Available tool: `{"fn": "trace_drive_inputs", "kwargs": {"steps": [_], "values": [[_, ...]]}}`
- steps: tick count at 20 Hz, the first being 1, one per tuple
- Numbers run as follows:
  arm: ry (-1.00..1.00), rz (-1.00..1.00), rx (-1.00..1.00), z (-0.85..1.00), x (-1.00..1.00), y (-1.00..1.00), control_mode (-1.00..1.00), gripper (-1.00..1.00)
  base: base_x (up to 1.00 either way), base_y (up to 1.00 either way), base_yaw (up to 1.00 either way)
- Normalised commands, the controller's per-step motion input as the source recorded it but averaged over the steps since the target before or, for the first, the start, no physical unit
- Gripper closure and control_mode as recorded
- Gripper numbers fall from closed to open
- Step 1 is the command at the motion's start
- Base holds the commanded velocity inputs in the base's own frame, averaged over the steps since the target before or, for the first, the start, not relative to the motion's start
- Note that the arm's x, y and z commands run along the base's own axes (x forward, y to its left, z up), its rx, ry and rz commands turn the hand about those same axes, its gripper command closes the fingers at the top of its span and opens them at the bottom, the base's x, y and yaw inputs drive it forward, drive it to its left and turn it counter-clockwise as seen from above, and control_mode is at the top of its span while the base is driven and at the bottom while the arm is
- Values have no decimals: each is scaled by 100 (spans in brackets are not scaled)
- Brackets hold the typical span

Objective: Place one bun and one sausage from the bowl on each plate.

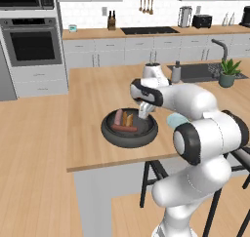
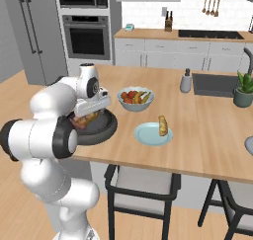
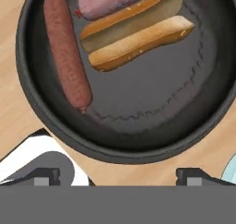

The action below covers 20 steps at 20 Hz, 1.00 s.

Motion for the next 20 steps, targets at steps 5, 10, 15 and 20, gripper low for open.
{"fn": "trace_drive_inputs", "kwargs": {"steps": [5, 10, 15, 20], "values": [[0, 0, 0, -34, 0, 85, -100, -100, 0, 0, 0], [4, -3, 13, -33, 22, 26, -100, -100, 0, 0, 0], [-5, -7, 2, -41, 4, -8, -100, -100, 0, 0, 0], [-20, 0, 2, -39, -25, 0, -100, -100, 0, 0, 0]]}}
